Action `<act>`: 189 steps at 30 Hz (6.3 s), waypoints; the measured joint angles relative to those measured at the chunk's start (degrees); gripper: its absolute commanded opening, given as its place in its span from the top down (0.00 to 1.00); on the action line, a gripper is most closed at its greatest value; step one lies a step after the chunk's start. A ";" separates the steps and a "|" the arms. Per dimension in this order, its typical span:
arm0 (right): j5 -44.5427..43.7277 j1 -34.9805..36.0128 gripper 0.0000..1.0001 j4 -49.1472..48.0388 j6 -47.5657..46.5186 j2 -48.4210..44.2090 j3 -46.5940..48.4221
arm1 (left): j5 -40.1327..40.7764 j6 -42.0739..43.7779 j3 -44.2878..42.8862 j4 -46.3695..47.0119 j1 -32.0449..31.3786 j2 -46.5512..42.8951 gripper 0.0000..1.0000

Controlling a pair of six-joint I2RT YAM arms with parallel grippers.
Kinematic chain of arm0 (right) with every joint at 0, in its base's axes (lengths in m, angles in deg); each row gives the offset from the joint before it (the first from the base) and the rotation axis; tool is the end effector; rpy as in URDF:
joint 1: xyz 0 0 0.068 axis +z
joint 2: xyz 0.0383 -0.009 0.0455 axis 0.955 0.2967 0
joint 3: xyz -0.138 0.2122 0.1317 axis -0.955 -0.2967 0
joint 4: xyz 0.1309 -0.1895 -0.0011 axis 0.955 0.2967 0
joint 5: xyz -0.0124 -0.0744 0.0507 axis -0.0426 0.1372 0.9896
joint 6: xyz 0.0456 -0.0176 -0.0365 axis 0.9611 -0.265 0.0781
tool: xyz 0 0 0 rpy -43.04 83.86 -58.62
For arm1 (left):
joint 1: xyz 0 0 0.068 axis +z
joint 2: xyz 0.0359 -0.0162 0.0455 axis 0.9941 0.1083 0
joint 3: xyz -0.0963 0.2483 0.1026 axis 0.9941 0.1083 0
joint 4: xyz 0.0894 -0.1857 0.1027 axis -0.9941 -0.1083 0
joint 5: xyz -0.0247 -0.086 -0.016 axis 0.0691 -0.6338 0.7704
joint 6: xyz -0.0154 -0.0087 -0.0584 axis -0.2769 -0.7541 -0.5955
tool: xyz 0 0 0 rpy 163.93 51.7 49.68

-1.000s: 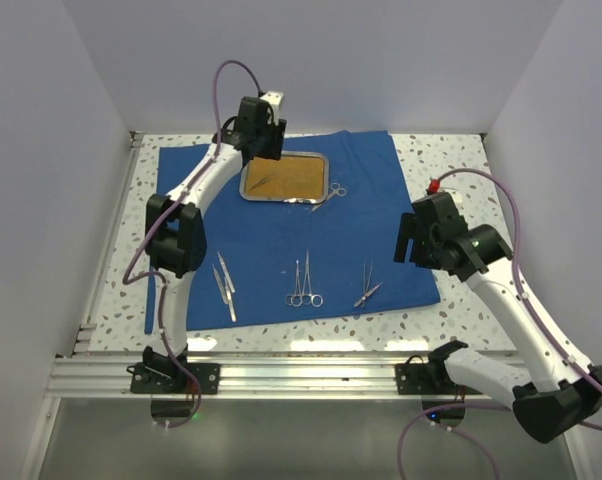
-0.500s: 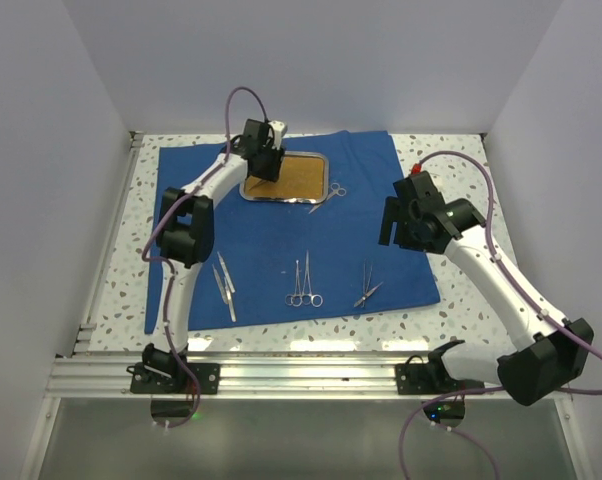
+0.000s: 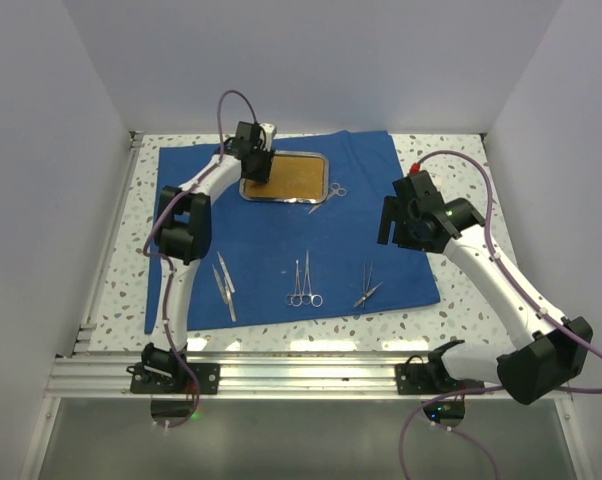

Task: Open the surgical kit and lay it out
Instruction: Pick up the medical item from the container, then place the medical item in the surgical kit, then move the container from the surgical kit, then pick up the medical item from the surgical kit.

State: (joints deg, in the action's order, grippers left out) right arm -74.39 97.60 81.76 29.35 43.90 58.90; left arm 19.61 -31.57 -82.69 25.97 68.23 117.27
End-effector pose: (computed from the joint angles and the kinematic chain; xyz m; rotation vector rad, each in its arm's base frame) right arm 0.1961 0.0758 0.3329 0.2671 2.5074 0.0012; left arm 0.5074 -0.1423 0.1802 0.2795 2.4033 -0.1743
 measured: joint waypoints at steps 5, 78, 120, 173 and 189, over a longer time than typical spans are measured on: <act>0.07 0.00 0.17 -0.09 0.00 0.55 0.00 | -0.22 -0.22 0.46 0.96 0.00 0.00 0.74; -4.33 -0.15 0.17 -3.34 -3.04 -12.52 -11.91 | 4.66 -38.23 15.02 -7.54 -39.91 -16.15 0.44; -4.96 -0.15 0.17 -2.12 -2.97 6.47 5.49 | 10.67 -14.93 0.39 -6.32 4.02 -2.51 0.60; 1.66 -0.15 0.18 -11.06 -4.24 26.12 19.15 | 5.75 -12.17 13.25 -3.21 24.52 -13.46 0.42; 9.14 -1.55 0.19 -16.13 3.06 42.25 26.64 | 5.29 -10.01 6.29 -3.28 10.84 -13.99 0.37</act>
State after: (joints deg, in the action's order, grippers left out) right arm -65.26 96.05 65.63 32.41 86.15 85.54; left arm 24.90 -41.58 -76.39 22.69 79.07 103.28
